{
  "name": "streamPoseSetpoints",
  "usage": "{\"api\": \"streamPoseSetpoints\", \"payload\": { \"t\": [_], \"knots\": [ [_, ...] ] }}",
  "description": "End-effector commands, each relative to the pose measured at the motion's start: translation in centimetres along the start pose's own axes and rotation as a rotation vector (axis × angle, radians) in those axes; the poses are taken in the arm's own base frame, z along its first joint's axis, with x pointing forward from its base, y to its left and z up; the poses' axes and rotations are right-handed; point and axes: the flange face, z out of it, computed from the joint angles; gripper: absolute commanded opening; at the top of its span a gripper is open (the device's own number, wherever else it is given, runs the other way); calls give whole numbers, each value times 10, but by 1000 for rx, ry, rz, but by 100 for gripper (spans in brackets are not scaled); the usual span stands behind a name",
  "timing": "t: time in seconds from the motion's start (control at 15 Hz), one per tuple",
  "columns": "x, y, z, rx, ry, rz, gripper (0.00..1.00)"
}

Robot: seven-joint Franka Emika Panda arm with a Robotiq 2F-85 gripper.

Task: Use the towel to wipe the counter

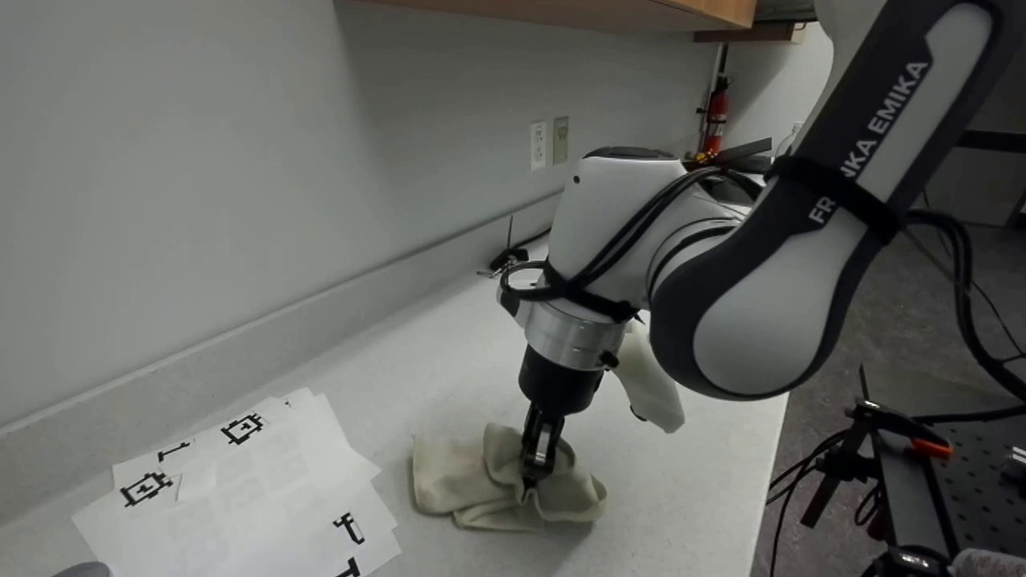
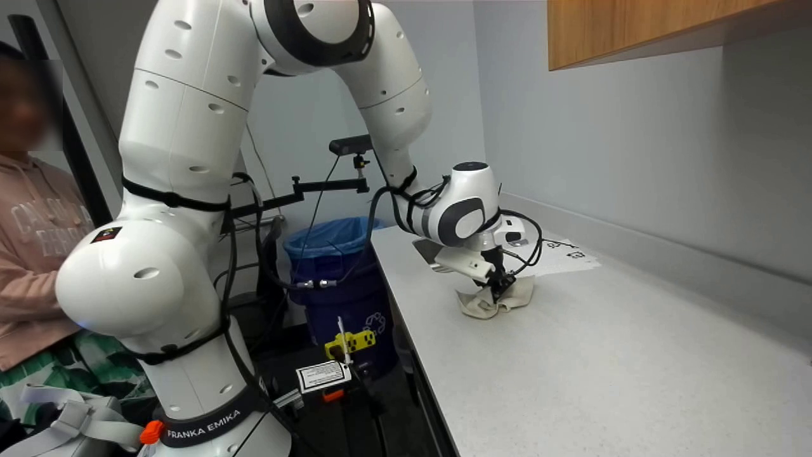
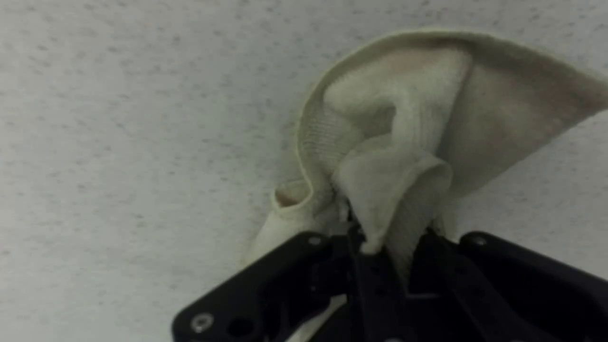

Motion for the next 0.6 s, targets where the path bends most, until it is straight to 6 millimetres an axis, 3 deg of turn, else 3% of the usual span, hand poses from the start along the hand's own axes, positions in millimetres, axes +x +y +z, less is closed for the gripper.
{"api": "streamPoseSetpoints", "payload": {
  "t": [0.0, 0.33, 0.53],
  "knots": [
    [0, -17, 21, 50, -55, -75, 2],
    [-12, 33, 7, -32, -54, -21, 2],
    [-27, 84, -8, -94, -33, 80, 2]
  ]
}}
